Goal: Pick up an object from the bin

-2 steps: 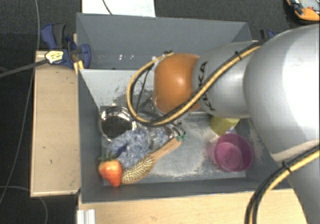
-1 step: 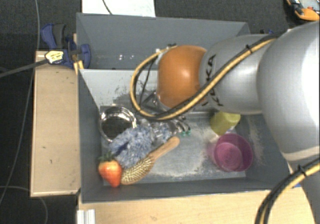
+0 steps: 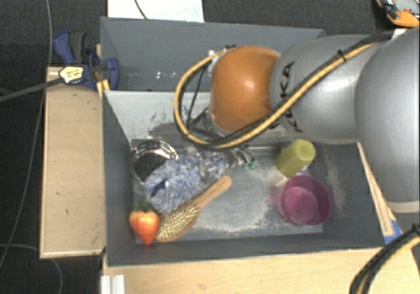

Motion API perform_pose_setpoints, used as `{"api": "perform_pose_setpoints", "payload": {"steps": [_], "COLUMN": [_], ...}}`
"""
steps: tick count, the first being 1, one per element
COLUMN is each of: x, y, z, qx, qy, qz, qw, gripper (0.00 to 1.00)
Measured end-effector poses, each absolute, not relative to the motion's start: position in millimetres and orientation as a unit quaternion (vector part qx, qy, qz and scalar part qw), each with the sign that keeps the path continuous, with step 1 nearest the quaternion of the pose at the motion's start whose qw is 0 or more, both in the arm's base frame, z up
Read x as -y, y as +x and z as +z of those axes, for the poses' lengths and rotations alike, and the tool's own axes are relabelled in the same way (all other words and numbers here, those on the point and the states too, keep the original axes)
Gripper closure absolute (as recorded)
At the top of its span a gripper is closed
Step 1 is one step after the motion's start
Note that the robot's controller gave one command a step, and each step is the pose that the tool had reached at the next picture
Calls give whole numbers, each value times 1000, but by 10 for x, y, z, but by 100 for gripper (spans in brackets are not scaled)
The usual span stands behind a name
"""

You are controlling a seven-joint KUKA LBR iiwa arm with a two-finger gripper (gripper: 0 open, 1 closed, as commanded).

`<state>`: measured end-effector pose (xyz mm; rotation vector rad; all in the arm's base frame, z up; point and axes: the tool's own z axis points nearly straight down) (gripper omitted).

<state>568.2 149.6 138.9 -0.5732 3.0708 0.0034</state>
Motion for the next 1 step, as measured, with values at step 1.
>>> {"api": "perform_pose_setpoints", "payload": {"steps": [1], "x": [-1493], "y": [5672], "z": [1546], "qx": [-983], "qy": [-183], "qz": [1], "qw": [7], "gripper": [100]}}
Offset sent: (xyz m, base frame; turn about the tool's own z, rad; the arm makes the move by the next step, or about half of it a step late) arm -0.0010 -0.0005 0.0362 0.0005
